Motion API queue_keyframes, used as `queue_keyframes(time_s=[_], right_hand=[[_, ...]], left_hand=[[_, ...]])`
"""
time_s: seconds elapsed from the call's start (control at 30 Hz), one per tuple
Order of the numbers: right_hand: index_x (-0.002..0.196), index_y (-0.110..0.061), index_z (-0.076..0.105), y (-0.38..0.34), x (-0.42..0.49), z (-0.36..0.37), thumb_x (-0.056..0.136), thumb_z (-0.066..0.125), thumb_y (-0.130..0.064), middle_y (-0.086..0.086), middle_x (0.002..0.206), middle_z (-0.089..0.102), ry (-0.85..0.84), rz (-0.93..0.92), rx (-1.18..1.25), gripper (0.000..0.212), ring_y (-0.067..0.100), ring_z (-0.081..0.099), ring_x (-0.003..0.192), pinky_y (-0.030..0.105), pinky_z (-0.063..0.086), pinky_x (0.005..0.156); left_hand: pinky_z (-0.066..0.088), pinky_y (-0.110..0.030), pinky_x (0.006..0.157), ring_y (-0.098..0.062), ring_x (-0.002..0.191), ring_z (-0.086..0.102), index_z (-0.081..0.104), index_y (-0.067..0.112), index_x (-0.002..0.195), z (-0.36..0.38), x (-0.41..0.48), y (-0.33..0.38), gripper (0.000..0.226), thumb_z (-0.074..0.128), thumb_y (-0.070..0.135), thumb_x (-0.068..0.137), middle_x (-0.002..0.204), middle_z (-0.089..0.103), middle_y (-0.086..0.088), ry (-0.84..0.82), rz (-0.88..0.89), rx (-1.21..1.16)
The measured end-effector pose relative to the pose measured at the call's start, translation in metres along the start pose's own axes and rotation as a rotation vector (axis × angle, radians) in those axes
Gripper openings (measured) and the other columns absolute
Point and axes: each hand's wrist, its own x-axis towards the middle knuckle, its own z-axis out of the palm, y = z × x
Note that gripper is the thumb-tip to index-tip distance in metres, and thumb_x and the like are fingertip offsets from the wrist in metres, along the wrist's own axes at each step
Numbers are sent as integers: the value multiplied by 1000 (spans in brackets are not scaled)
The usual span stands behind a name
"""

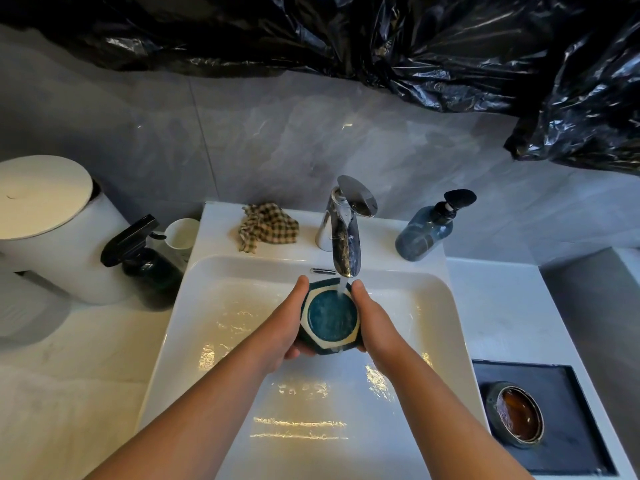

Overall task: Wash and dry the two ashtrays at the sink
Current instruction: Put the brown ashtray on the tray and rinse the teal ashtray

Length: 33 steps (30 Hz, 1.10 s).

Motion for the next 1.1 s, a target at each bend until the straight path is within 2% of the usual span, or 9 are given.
queue_keyframes(time_s=[0.1,0.2,0.43,0.63,0.77,0.87,0.93,1.03,1.1], right_hand=[[88,-27,65,-8,1,3,102,24,-63,-7,61,61,48,99,-12,57,9,50,62,22,37,57],[81,-23,65,-6,5,1,98,28,-69,-2,61,45,34,173,84,61,10,33,57,22,27,54],[87,-17,66,1,10,1,100,30,-65,3,67,48,22,194,148,61,10,36,55,22,28,52],[108,-15,65,6,5,6,105,24,-56,6,83,70,57,154,73,59,13,52,61,22,42,53],[117,-23,62,6,4,6,105,26,-56,6,106,74,65,160,101,50,19,72,86,27,57,65],[122,-22,61,4,2,3,104,30,-58,13,117,70,29,182,295,51,33,74,99,43,63,79],[122,-19,63,3,3,2,102,31,-61,16,118,71,22,186,467,56,38,71,105,54,60,87],[122,-13,63,3,6,1,100,37,-61,17,115,73,26,198,623,59,38,68,110,55,56,91],[123,-10,61,2,6,0,100,43,-57,19,110,75,33,197,649,56,36,70,106,51,56,93]], left_hand=[[39,-18,44,-16,55,58,68,21,96,2,3,-2,66,22,69,97,67,69,-3,14,77,14],[38,-20,44,-14,46,51,64,18,103,-1,4,-5,54,27,57,101,60,64,-6,7,146,47],[37,-21,44,-12,51,47,53,25,104,-9,-3,-8,11,52,33,96,82,65,-6,-14,260,97],[41,-19,50,-9,67,56,56,20,106,-4,-6,-3,25,66,27,85,95,66,0,123,312,72],[56,-34,71,-13,86,65,54,31,105,-7,-5,-4,35,67,36,73,99,68,8,181,371,217],[56,-32,83,-17,100,63,44,40,125,-7,-9,-3,60,71,34,72,110,64,14,222,472,518],[57,-31,86,-18,106,61,41,41,130,-6,-9,-6,67,74,26,74,117,61,11,186,547,585],[54,-27,75,-18,99,58,47,40,118,-2,-6,-13,52,73,20,77,109,59,7,196,695,676],[50,-27,77,-17,103,51,49,38,122,-2,-3,-17,52,71,17,80,113,54,8,205,749,762]])
